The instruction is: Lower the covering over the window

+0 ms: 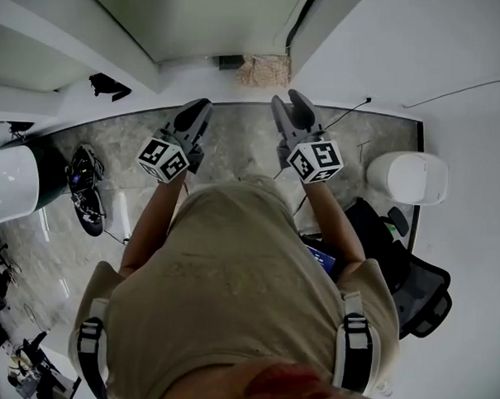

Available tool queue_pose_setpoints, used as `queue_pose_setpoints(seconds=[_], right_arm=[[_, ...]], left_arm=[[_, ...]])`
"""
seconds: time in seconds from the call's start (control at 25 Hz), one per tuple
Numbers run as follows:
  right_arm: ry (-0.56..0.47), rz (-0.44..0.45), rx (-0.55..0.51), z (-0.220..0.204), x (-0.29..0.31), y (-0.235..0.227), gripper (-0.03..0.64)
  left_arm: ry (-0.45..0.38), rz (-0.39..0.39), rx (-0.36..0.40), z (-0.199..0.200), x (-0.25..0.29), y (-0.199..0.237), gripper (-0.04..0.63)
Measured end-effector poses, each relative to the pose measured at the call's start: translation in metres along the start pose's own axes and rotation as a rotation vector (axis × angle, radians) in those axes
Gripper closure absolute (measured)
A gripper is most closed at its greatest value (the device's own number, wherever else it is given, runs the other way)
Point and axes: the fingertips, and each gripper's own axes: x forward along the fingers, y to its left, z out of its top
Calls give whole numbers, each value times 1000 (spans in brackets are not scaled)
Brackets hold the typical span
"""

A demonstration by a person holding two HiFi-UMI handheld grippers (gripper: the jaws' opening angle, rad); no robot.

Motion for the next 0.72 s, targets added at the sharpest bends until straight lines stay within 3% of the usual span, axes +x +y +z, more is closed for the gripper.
queue_pose_setpoints(seconds=[0.16, 0.4, 0.72], right_arm=[[-18, -10, 2, 23, 5, -36, 460], [-7, -12, 25, 24, 6, -82, 460], [3, 13, 42, 16, 23, -113, 460]], left_arm=[[16, -19, 21, 11, 43, -7, 554], [35, -43, 25, 4, 98, -17, 554], [29, -12, 30, -5, 123, -11, 554]])
